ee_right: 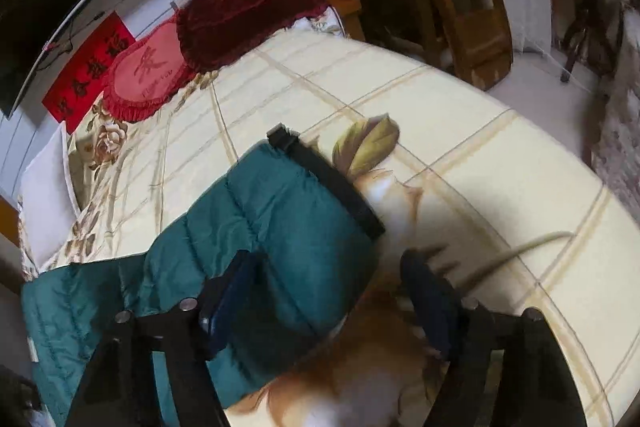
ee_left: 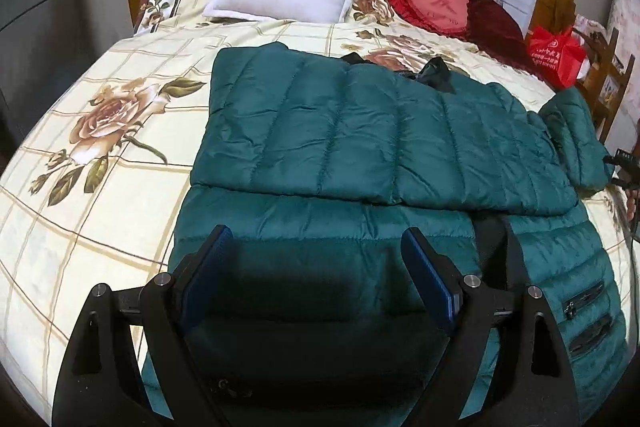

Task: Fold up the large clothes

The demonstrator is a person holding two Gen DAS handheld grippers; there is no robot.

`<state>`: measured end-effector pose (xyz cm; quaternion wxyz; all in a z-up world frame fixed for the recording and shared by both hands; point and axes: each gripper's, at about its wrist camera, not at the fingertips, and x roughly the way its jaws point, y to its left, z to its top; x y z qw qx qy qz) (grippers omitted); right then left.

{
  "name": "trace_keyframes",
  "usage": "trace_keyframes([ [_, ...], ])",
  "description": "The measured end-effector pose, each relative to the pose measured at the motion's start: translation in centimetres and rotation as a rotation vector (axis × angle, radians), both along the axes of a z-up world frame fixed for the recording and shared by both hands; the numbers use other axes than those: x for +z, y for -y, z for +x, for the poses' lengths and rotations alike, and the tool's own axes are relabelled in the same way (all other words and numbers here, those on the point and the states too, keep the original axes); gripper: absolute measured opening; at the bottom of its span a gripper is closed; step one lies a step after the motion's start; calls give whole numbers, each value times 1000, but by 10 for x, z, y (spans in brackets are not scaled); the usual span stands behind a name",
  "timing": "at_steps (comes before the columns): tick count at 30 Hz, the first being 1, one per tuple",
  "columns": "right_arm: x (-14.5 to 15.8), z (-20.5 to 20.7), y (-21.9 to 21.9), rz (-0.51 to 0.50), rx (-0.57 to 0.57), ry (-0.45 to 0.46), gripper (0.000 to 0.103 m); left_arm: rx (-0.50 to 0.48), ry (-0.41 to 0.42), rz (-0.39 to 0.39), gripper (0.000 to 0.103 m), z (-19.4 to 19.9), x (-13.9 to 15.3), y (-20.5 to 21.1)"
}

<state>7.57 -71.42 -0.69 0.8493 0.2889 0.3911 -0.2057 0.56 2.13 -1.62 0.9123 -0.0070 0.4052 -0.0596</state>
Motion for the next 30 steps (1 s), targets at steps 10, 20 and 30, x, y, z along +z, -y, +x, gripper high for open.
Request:
trace_keyframes([
  [10,39,-31,-39,-71,38,203,13,44,-14,-1,86,8,-3,-9],
  [20,154,-95,-185,-134,285,415,12,91,22,8,86,20,3,-14],
  [30,145,-89,-396,-25,612,514,11,-20,34,-180,86,21,28,-13],
])
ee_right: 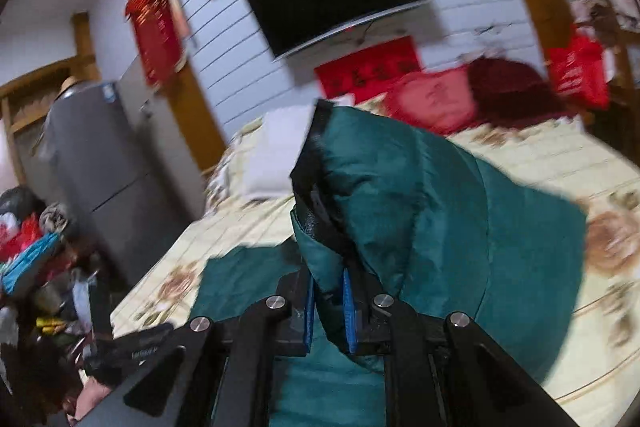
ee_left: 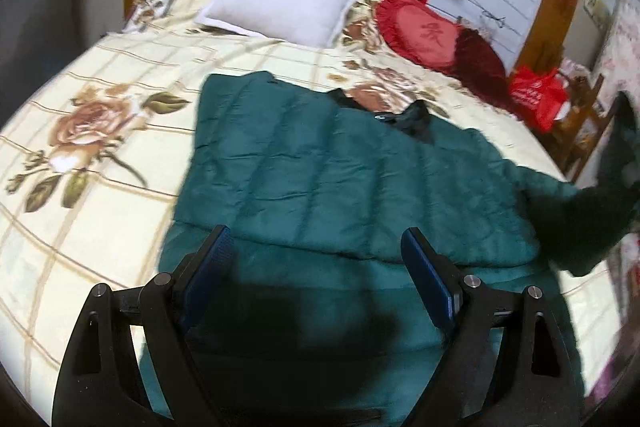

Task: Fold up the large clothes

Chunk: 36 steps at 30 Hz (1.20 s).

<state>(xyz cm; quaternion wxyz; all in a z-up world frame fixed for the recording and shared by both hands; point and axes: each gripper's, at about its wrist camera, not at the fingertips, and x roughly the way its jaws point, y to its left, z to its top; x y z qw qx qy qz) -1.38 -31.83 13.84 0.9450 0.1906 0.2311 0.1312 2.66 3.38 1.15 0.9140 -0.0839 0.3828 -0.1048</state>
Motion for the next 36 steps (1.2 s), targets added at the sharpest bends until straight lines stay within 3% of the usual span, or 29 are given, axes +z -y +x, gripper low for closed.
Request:
trace_keyframes([
  [5,-49,19,-46,45,56,-65,11,-73,-14,-90,86,9,24,22],
  [9,-72,32,-75,-19,96,-112,11,-151,-33,-188,86,15,32,46],
  [14,-81,43,-89,-50,163,-130,11,-250,-77,-180,86,26,23,83],
  [21,-79,39,-111,-118,259,-113,11,-292,-106,-194,84,33,9,94],
  [23,-76,37,-114,-117,272,-103,11,-307,-106,-212,69,34,10,93],
  [25,-76,37,-118,-130,274,-102,11,-335,-104,-225,34,33,10,92],
  [28,-79,39,-120,-139,277,-109,11,-332,-87,-227,16,31,11,91],
  [33,-81,35,-125,-167,262,-119,11,-307,-21,-155,12,25,16,88],
  [36,-79,33,-131,-191,269,-124,14,-280,-1,-163,11,26,19,79],
])
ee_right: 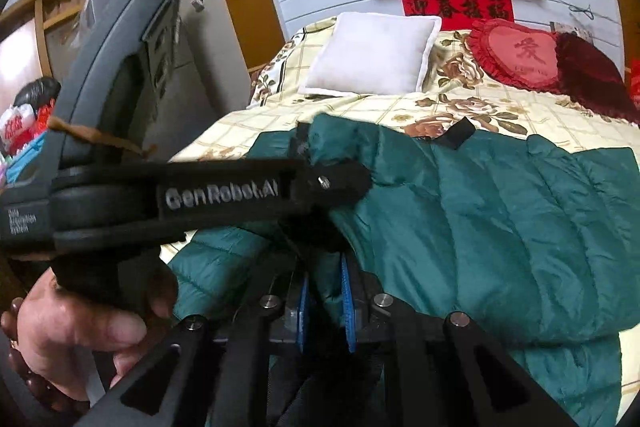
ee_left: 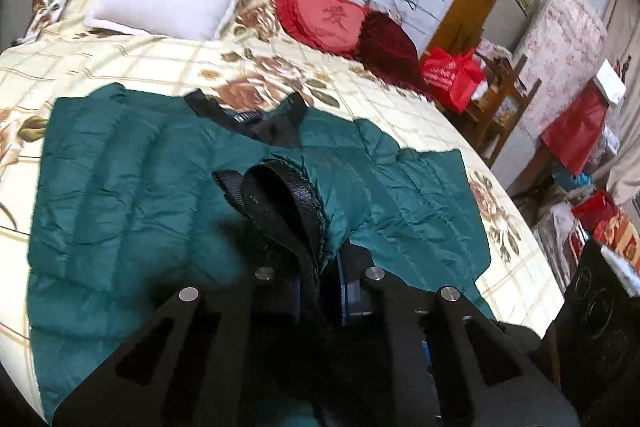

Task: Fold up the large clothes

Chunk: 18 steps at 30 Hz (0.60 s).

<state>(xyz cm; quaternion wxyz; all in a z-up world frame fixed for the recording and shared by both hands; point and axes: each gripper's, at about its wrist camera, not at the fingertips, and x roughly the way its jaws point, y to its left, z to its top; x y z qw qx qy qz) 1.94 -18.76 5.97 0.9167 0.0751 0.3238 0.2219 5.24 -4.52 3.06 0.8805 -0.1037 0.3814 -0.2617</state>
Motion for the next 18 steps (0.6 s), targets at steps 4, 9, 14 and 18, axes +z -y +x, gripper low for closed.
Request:
trace_keyframes([
  [4,5,-6,-1,32,40,8,34,31,31,0,11,2,7,-16],
  [9,0,-11,8,-13,-26,-10,51,69,57,-51,11,5,21,-43],
  [14,-8,-8,33,-56,-166,-53,51,114,175,-70,11,-7,53,-75],
  [18,4,-17,61,-93,-322,11,51,189,173,-34,11,3,47,-101],
])
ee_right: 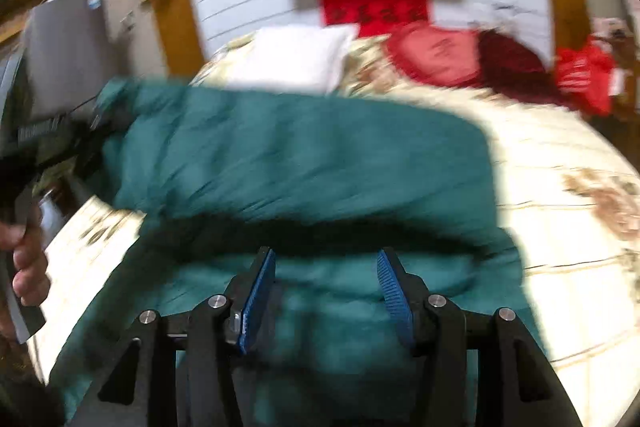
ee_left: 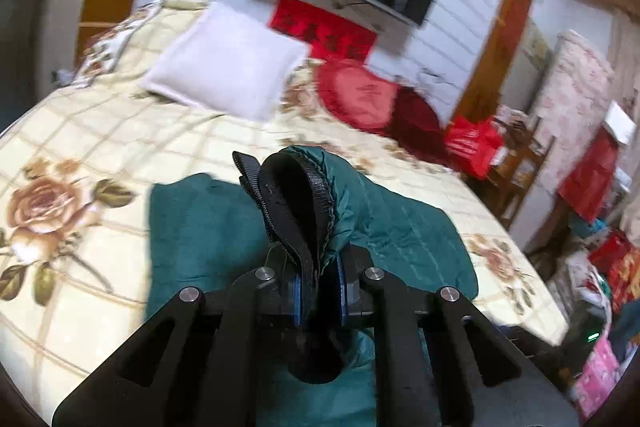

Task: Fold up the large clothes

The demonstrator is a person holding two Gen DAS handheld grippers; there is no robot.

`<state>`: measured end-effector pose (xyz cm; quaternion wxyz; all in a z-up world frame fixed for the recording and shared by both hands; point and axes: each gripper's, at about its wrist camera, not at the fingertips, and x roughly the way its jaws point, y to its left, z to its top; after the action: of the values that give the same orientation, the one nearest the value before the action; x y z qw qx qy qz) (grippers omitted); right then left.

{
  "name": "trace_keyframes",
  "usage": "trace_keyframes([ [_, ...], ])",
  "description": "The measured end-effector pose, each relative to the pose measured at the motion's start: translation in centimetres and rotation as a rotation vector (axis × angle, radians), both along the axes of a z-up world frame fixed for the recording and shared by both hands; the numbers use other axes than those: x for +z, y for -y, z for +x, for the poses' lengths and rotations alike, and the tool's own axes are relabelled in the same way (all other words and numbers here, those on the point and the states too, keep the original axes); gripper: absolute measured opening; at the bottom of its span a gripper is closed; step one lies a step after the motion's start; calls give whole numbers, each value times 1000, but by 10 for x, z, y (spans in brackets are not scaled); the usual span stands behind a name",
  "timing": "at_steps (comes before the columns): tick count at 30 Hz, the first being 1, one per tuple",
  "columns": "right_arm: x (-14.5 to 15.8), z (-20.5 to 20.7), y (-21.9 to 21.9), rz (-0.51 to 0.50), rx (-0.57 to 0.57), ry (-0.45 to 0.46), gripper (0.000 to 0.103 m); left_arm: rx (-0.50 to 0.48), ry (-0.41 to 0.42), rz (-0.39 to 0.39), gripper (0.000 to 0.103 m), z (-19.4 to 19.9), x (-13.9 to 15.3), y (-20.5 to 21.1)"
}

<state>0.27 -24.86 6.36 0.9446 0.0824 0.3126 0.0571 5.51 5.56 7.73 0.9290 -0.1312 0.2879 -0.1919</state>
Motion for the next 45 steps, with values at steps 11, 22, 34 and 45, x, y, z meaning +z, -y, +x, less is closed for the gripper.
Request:
trace_keyframes([
  [11,-4,0,54,-49,-305,-51,51,99,-202,73,18,39,-62,-25],
  [22,-1,74,58,2,-203,-35,51,343,118,135,35,-17,-5,-30],
  [34,-56,96,52,-27,-56,-271,60,198,-305,203,36,48,-101,-3],
  [45,2,102,76,22,-39,-187,63,228,-290,287,36,42,-98,6],
])
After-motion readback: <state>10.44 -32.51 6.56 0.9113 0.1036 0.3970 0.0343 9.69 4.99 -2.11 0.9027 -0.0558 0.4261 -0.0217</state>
